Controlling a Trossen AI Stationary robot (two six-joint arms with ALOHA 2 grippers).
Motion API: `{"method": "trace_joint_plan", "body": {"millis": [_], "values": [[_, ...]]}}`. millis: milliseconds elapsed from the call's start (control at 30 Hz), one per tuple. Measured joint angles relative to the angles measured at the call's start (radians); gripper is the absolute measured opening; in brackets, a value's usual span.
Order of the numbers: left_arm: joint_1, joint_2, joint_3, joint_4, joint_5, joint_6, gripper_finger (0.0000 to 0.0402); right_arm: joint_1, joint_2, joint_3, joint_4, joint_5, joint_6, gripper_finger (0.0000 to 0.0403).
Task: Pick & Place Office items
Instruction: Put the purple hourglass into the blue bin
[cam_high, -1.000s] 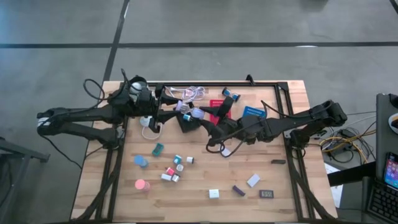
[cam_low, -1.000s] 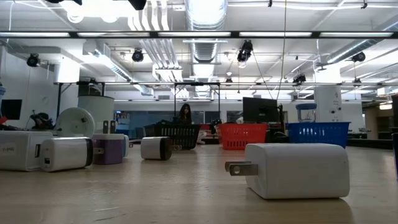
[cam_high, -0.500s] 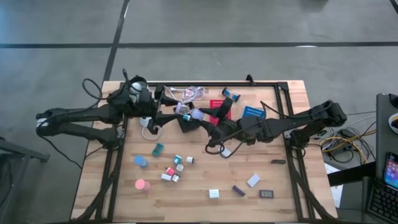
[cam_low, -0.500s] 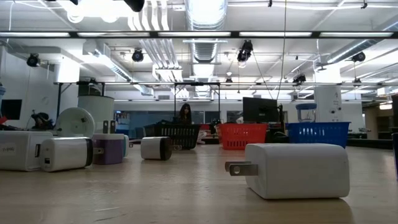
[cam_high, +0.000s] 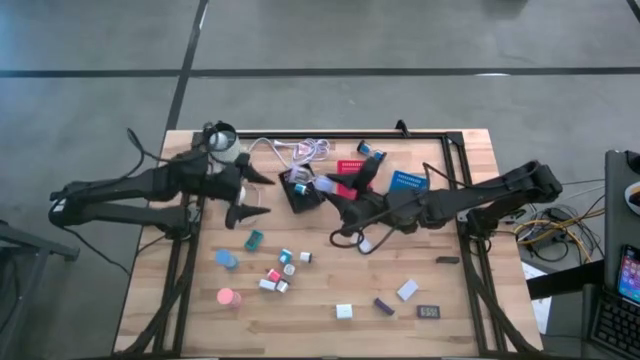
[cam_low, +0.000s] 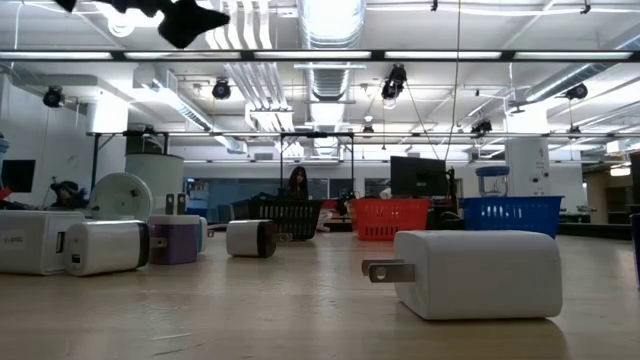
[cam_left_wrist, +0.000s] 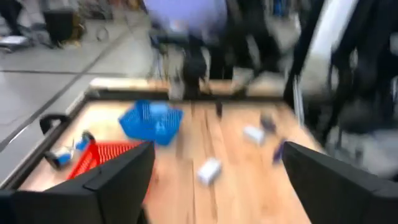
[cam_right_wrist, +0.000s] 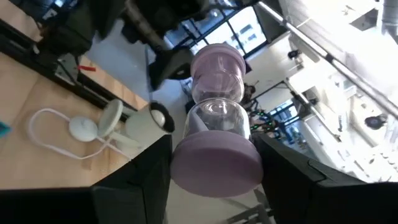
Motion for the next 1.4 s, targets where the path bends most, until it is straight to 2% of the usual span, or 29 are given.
{"method": "trace_joint_plan", "body": {"millis": [100, 167, 433, 467, 633, 800, 900, 1133, 1400], "values": [[-0.001, -0.042, -0.068, 0.053, 0.016, 0.037, 0.0311, 0.003, -0.029, 0.000, -0.063, -0.002, 0.051, 0.0194], [0.001, -0.071, -0.108, 0.113, 0.014, 0.038, 0.0271, 0.005, -0.050, 0.001, -0.107, -0.004, 0.087, 0.0194], [0.004, -0.239, -0.213, 0.132, -0.059, 0.068, 0.0032, 0.011, -0.118, -0.002, -0.245, -0.039, 0.213, 0.0194], [0.004, -0.263, -0.235, 0.132, -0.074, 0.077, 0.0017, 0.012, -0.125, -0.003, -0.261, -0.039, 0.229, 0.0194], [0.004, -0.380, -0.383, 0.219, -0.169, 0.089, 0.0008, 0.016, -0.159, -0.023, -0.322, -0.041, 0.292, 0.0194], [0.005, -0.482, -0.541, 0.356, -0.185, 0.095, 0.0006, 0.025, -0.209, -0.043, -0.381, -0.041, 0.369, 0.0194], [0.006, -0.531, -0.611, 0.370, -0.195, 0.105, 0.0004, 0.033, -0.240, -0.042, -0.447, -0.041, 0.437, 0.0194], [0.005, -0.613, -0.707, 0.400, -0.194, 0.120, 0.0011, 0.035, -0.265, 0.077, -0.788, -0.031, 0.711, 0.0194], [0.005, -0.639, -0.718, 0.396, -0.187, 0.117, 0.0007, 0.035, -0.223, 0.365, -1.367, -0.051, 1.035, 0.0194]]}}
